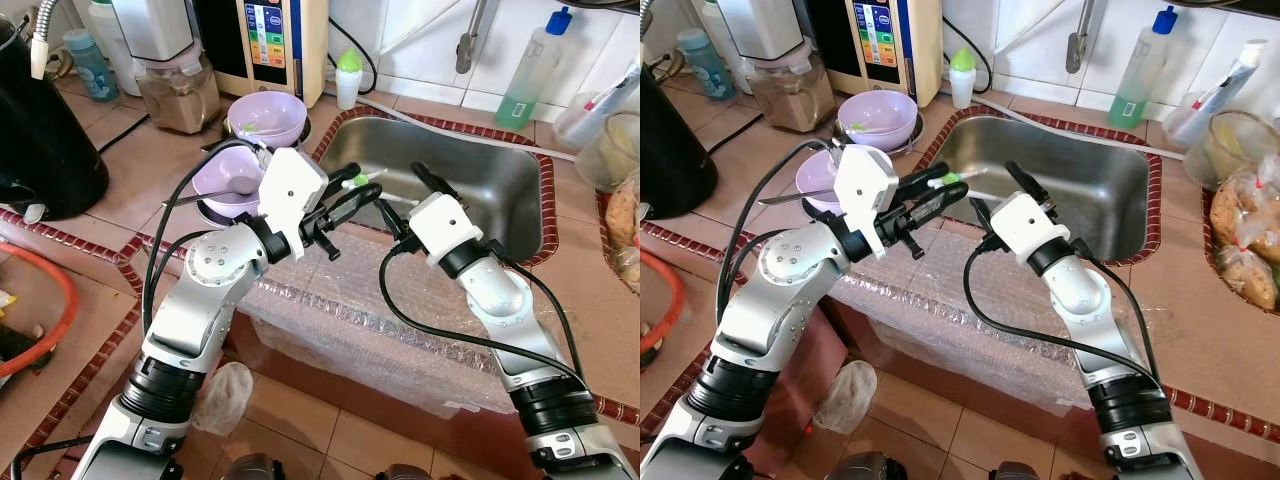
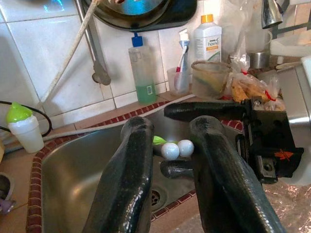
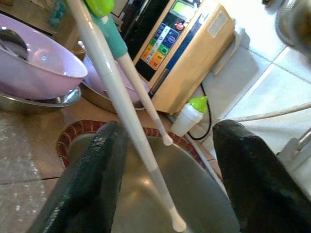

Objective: Kitchen organization

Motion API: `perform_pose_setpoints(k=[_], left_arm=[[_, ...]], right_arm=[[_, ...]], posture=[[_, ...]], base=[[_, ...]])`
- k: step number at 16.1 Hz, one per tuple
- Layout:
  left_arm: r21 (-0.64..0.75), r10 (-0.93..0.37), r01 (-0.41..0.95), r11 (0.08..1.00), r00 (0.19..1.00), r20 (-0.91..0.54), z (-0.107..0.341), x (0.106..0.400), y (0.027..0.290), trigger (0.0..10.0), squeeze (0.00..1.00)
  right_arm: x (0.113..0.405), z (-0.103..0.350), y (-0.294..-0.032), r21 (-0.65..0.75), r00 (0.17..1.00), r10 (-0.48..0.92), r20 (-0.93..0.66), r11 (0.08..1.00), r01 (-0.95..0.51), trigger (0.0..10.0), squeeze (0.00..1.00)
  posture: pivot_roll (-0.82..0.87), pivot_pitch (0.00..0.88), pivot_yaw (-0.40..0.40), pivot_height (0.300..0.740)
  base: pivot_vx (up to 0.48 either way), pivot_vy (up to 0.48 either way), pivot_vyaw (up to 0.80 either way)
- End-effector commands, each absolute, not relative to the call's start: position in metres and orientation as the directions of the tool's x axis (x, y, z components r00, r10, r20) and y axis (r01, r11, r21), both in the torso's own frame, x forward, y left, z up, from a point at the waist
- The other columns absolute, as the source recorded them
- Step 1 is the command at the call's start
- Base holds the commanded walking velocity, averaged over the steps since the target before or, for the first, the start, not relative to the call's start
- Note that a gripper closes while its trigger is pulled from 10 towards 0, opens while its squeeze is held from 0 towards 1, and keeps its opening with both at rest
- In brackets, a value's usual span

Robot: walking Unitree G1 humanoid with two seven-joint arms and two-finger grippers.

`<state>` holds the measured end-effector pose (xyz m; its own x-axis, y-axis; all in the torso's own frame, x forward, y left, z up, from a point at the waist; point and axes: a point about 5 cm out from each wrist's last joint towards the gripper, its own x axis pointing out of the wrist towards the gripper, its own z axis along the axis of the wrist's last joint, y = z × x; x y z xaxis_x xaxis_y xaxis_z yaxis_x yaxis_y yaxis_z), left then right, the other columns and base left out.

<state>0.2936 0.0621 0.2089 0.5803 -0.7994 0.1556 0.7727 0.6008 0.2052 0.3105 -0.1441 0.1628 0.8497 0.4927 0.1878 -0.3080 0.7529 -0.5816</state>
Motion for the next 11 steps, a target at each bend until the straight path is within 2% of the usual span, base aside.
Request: perform_pose_setpoints(k=[1, 5, 11], left_arm=[[0.214, -0.806, 0.777, 0.591, 0.575, 0.140, 0.2066, 0.2925, 0.0606, 3.9, 0.00], [0.215, -0.811, 0.782, 0.585, 0.571, 0.129, 0.2023, 0.2915, 0.0588, 4.6, 0.00], [0.228, -0.810, 0.778, 0.585, 0.573, 0.124, 0.1995, 0.2918, 0.0572, 4.9, 0.00]], right_arm=[[0.3130, 0.1657, -0.1441, -0.576, 0.848, 0.495, 0.191, 0.756, -0.312, 0.0, 0.00], [0.3129, 0.1684, -0.1465, -0.570, 0.839, 0.507, 0.197, 0.756, -0.323, 0.0, 0.00], [0.3104, 0.1681, -0.1460, -0.569, 0.824, 0.532, 0.196, 0.746, -0.346, 0.0, 0.00]], posture=[[-0.05, 0.003, 0.057, 0.740], [-0.05, 0.002, 0.057, 0.740], [-0.06, 0.000, 0.055, 0.740]], base=[[0.000, 0.000, 0.00], [0.000, 0.000, 0.00], [0.000, 0.000, 0.00]])
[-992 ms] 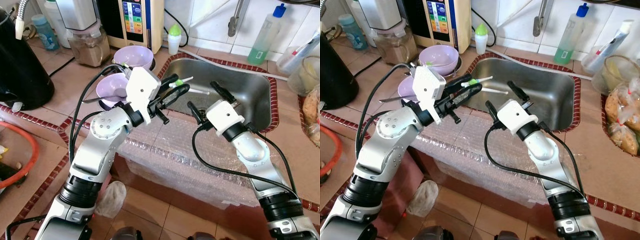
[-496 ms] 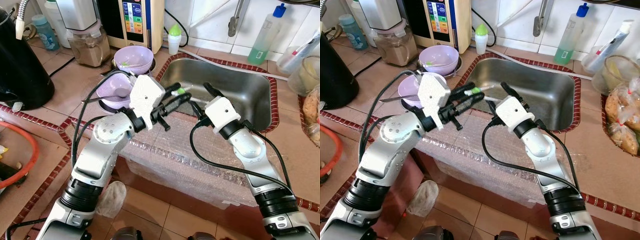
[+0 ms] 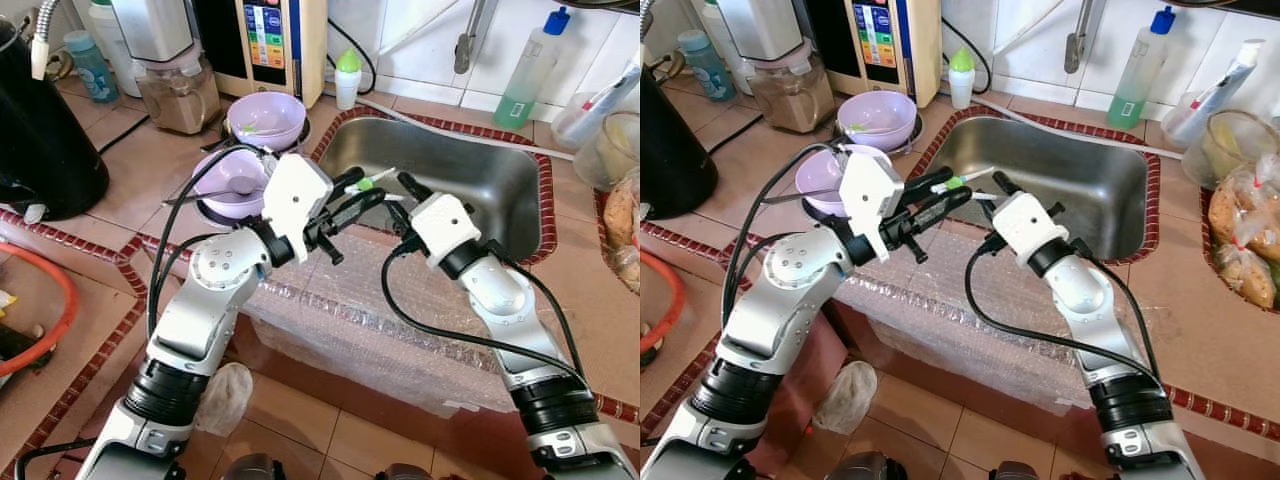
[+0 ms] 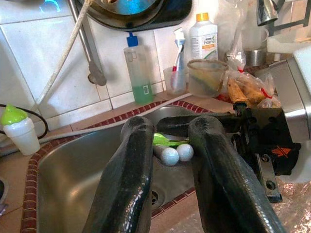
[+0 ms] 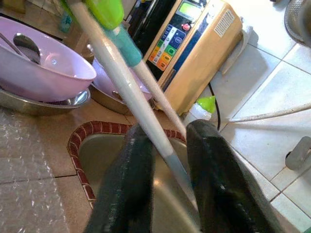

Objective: Kitchen organization

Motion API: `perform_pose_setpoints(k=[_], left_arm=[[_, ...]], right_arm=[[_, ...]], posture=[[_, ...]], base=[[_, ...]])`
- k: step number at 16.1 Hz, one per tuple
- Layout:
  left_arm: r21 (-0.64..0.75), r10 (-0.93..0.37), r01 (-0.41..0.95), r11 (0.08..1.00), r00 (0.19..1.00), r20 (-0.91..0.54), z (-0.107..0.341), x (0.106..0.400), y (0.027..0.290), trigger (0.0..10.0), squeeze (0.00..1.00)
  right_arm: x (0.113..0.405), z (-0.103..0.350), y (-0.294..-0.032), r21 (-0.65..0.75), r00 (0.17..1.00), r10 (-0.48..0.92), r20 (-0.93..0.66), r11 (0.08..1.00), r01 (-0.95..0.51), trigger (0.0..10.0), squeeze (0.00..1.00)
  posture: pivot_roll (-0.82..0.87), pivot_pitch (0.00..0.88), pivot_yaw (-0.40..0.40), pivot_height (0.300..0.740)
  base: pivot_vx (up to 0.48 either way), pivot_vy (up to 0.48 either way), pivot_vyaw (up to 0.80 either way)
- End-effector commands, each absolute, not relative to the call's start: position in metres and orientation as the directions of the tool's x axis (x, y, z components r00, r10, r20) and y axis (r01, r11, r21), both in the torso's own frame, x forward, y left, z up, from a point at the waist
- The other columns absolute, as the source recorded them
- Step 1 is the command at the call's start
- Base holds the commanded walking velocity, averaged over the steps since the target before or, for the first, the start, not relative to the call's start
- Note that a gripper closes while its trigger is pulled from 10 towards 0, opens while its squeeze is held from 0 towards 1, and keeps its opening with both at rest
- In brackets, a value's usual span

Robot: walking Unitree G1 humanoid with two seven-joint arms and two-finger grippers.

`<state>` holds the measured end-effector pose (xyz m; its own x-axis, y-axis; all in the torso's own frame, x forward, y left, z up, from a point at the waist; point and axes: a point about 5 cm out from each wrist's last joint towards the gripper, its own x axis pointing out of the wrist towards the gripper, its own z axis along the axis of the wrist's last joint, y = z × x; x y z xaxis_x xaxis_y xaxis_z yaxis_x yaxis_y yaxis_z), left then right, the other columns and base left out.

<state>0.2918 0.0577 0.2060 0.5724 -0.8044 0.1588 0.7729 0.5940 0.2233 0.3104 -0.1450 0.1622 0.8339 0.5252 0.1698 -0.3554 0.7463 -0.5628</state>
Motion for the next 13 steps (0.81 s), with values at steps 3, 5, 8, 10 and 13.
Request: perform_pose_setpoints(k=[3, 5, 8, 10, 13], left_arm=[[0.233, -0.803, 0.770, 0.594, 0.584, 0.121, 0.198, 0.293, 0.058, 7.5, 0.00], [0.240, -0.793, 0.758, 0.607, 0.599, 0.116, 0.196, 0.295, 0.060, 9.6, 0.00], [0.254, -0.779, 0.741, 0.621, 0.620, 0.096, 0.191, 0.297, 0.062, 10.0, 0.00], [0.270, -0.778, 0.738, 0.618, 0.624, 0.076, 0.186, 0.297, 0.062, 10.0, 0.16], [0.277, -0.782, 0.741, 0.612, 0.619, 0.071, 0.185, 0.298, 0.062, 10.0, 1.00]], right_arm=[[0.310, 0.168, -0.145, -0.585, 0.817, 0.543, 0.196, 0.733, -0.347, 0.0, 0.00], [0.310, 0.168, -0.144, -0.597, 0.812, 0.551, 0.195, 0.723, -0.347, 0.0, 0.00], [0.311, 0.167, -0.143, -0.604, 0.811, 0.550, 0.198, 0.720, -0.341, 0.0, 0.00], [0.310, 0.166, -0.143, -0.614, 0.813, 0.545, 0.203, 0.718, -0.328, 0.0, 0.00], [0.310, 0.167, -0.144, -0.640, 0.810, 0.548, 0.208, 0.703, -0.311, 0.0, 0.00]], posture=[[-0.06, 0.000, 0.054, 0.740], [-0.05, 0.000, 0.051, 0.740], [-0.05, 0.000, 0.054, 0.740], [-0.05, 0.000, 0.056, 0.740], [-0.05, 0.004, 0.063, 0.740]], base=[[0.000, 0.000, 0.00], [0.000, 0.000, 0.00], [0.000, 0.000, 0.00], [0.000, 0.000, 0.00], [0.000, 0.000, 0.00]])
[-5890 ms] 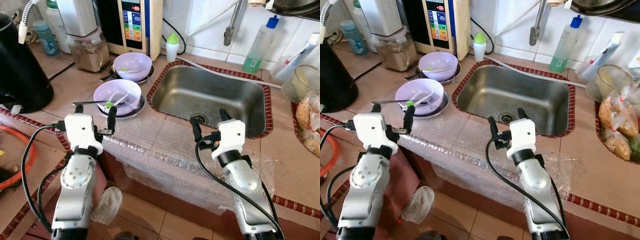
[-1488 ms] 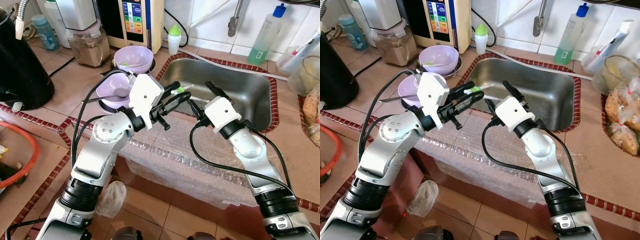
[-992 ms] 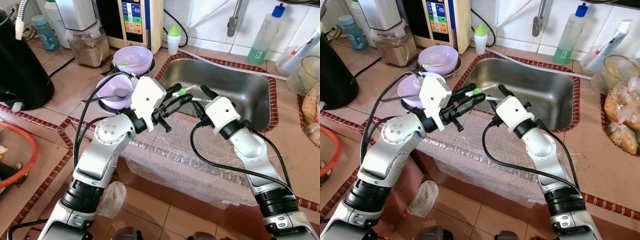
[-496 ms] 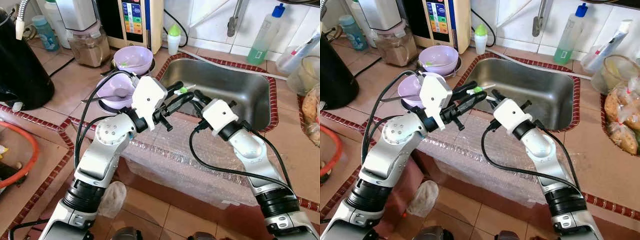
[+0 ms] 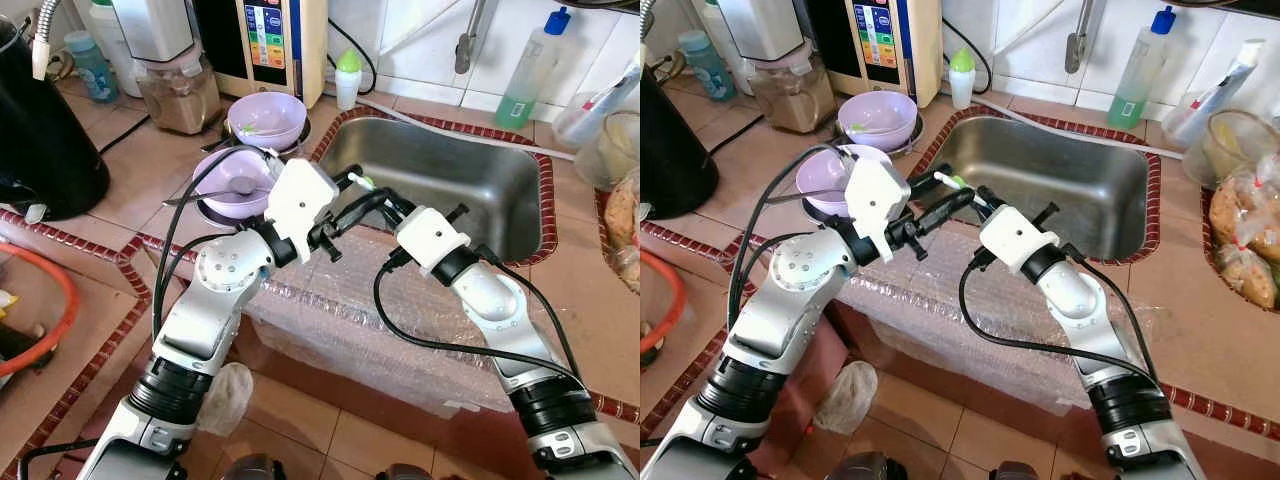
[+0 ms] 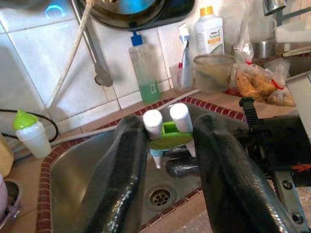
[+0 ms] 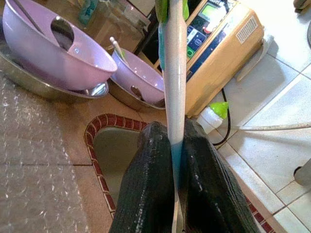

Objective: Kitchen organization

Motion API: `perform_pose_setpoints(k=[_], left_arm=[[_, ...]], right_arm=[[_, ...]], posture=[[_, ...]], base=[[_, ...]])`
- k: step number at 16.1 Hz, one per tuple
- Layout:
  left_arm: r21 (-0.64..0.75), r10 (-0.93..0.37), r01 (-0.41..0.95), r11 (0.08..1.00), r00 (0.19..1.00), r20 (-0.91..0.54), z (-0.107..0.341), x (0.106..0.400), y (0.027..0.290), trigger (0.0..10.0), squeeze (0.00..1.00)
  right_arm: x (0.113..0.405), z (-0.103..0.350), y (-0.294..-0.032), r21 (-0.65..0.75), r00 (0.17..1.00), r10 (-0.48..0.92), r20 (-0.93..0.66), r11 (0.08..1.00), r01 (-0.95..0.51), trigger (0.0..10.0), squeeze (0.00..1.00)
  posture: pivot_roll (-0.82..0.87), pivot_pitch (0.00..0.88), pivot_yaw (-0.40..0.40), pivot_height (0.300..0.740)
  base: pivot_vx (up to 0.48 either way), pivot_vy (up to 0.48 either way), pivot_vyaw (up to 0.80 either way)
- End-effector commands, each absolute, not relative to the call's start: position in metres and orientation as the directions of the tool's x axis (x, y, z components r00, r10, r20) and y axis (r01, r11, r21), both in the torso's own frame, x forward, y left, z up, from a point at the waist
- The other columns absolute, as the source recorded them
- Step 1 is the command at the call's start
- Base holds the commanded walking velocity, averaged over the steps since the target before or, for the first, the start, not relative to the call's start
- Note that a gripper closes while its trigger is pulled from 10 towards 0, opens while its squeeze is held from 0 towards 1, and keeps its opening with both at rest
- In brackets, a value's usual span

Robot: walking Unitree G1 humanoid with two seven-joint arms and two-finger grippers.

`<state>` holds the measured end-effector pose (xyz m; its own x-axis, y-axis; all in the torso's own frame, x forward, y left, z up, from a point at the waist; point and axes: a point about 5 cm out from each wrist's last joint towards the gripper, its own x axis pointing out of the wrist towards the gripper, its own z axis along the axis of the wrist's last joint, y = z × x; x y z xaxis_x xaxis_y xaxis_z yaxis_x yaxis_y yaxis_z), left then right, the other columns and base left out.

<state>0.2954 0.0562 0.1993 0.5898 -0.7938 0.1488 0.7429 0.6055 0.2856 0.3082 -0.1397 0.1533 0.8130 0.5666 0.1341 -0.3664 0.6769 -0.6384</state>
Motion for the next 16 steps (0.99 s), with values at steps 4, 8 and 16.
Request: perform_pose_setpoints(k=[4, 8, 16], left_arm=[[0.298, -0.777, 0.727, 0.618, 0.623, 0.092, 0.184, 0.299, 0.061, 10.0, 1.00], [0.321, -0.755, 0.693, 0.646, 0.640, 0.139, 0.185, 0.290, 0.065, 10.0, 1.00], [0.292, -0.782, 0.729, 0.619, 0.607, 0.142, 0.171, 0.254, 0.059, 10.0, 1.00]], right_arm=[[0.308, 0.164, -0.146, -0.650, 0.818, 0.536, 0.208, 0.701, -0.294, 0.0, 0.00], [0.312, 0.158, -0.147, -0.640, 0.832, 0.522, 0.187, 0.708, -0.299, 0.0, 0.00], [0.353, 0.151, -0.174, -0.539, 0.936, 0.335, 0.105, 0.810, -0.230, 0.0, 0.00]], posture=[[-0.05, 0.011, 0.069, 0.740], [-0.03, 0.048, 0.063, 0.740], [0.03, 0.110, 0.035, 0.740]], base=[[0.000, 0.000, 0.00], [0.000, 0.000, 0.00], [0.000, 0.000, 0.00]])
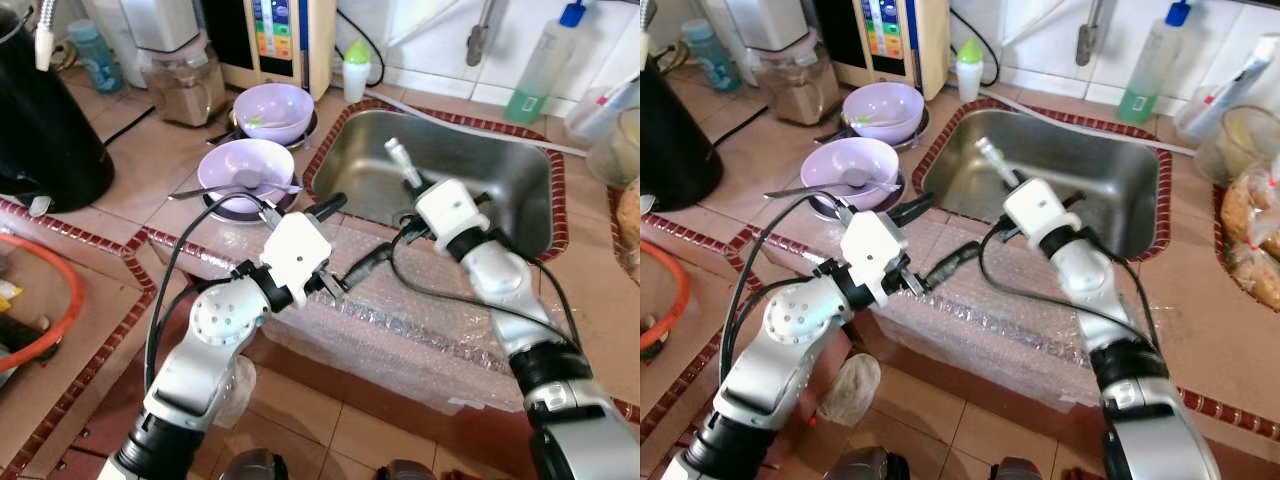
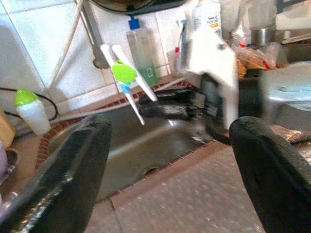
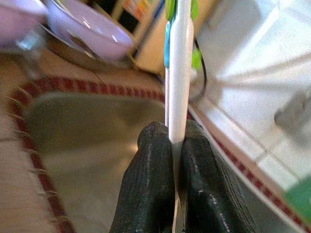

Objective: Kitchen organization

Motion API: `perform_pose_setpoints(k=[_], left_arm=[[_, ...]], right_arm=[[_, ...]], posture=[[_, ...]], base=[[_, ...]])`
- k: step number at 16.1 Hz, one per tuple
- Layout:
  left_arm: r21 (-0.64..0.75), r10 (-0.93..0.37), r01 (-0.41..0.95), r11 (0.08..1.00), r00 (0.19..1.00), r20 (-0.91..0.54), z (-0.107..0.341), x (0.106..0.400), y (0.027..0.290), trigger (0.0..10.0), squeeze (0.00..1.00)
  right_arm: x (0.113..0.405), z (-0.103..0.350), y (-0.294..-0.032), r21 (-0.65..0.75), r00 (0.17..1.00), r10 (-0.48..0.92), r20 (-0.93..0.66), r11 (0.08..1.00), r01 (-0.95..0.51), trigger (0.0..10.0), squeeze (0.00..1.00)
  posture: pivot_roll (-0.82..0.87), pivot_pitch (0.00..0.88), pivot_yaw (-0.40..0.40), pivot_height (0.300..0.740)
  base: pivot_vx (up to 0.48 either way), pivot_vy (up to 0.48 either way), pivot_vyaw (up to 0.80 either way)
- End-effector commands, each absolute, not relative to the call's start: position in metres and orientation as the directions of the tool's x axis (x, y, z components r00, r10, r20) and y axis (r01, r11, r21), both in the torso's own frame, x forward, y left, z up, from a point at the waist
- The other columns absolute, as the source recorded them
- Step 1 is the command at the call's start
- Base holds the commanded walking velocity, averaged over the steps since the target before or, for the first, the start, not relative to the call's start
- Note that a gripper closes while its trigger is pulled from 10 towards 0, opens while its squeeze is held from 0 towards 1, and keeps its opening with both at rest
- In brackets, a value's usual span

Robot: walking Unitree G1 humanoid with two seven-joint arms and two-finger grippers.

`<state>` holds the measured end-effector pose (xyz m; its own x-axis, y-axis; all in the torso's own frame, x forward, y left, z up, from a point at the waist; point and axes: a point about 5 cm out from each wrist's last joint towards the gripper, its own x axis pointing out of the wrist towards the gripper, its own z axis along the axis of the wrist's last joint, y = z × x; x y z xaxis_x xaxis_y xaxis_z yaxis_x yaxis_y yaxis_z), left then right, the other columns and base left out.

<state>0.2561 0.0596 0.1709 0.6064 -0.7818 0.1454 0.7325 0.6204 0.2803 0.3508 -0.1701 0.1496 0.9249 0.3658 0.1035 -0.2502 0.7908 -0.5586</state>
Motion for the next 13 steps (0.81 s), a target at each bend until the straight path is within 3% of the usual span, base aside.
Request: perform_pose_setpoints(k=[1, 3, 4, 5, 6, 8, 9, 10, 13], left_arm=[[0.274, -0.774, 0.728, 0.628, 0.621, 0.124, 0.165, 0.251, 0.062, 10.0, 1.00], [0.251, -0.758, 0.723, 0.644, 0.647, 0.082, 0.156, 0.245, 0.068, 10.0, 1.00], [0.223, -0.715, 0.693, 0.686, 0.699, 0.026, 0.142, 0.235, 0.079, 10.0, 1.00], [0.218, -0.704, 0.685, 0.695, 0.710, 0.018, 0.140, 0.234, 0.081, 10.0, 1.00], [0.204, -0.682, 0.667, 0.717, 0.731, 0.006, 0.137, 0.231, 0.084, 10.0, 1.00], [0.176, -0.639, 0.627, 0.759, 0.769, 0.018, 0.139, 0.233, 0.088, 10.0, 1.00], [0.169, -0.610, 0.597, 0.784, 0.791, 0.035, 0.143, 0.237, 0.090, 10.0, 1.00], [0.181, -0.595, 0.578, 0.795, 0.802, 0.054, 0.147, 0.242, 0.092, 10.0, 1.00], [0.188, -0.548, 0.524, 0.831, 0.830, 0.108, 0.160, 0.259, 0.094, 10.0, 1.00]], right_arm=[[0.359, 0.150, -0.177, -0.514, 0.947, 0.308, 0.090, 0.829, -0.220, 0.0, 0.00], [0.366, 0.147, -0.178, -0.495, 0.957, 0.286, 0.054, 0.840, -0.223, 0.0, 0.00], [0.377, 0.145, -0.178, -0.461, 0.970, 0.243, -0.027, 0.858, -0.228, 1.5, 0.00], [0.380, 0.145, -0.178, -0.459, 0.972, 0.233, -0.041, 0.859, -0.226, 1.5, 0.00], [0.384, 0.142, -0.178, -0.456, 0.974, 0.206, -0.097, 0.860, -0.227, 9.8, 0.00], [0.387, 0.141, -0.179, -0.458, 0.973, 0.180, -0.141, 0.860, -0.226, 10.0, 0.00], [0.389, 0.141, -0.179, -0.456, 0.972, 0.176, -0.156, 0.860, -0.229, 10.0, 0.20], [0.390, 0.141, -0.178, -0.446, 0.971, 0.178, -0.161, 0.864, -0.232, 10.0, 1.00], [0.389, 0.137, -0.178, -0.446, 0.969, 0.171, -0.177, 0.864, -0.234, 10.0, 1.00]], posture=[[0.04, 0.113, 0.031, 0.740], [0.05, 0.120, 0.026, 0.740], [0.09, 0.148, 0.009, 0.740], [0.09, 0.148, 0.009, 0.740], [0.11, 0.168, -0.003, 0.740], [0.13, 0.176, -0.008, 0.740], [0.13, 0.176, -0.008, 0.740], [0.13, 0.176, -0.008, 0.740], [0.12, 0.161, -0.010, 0.740]], base=[[0.000, 0.000, 0.00], [0.000, 0.000, 0.00], [0.000, 0.000, 0.00], [0.000, 0.000, 0.00], [0.000, 0.000, 0.00], [0.000, 0.000, 0.00], [0.000, 0.000, 0.00], [0.000, 0.000, 0.00], [0.000, 0.000, 0.00]])
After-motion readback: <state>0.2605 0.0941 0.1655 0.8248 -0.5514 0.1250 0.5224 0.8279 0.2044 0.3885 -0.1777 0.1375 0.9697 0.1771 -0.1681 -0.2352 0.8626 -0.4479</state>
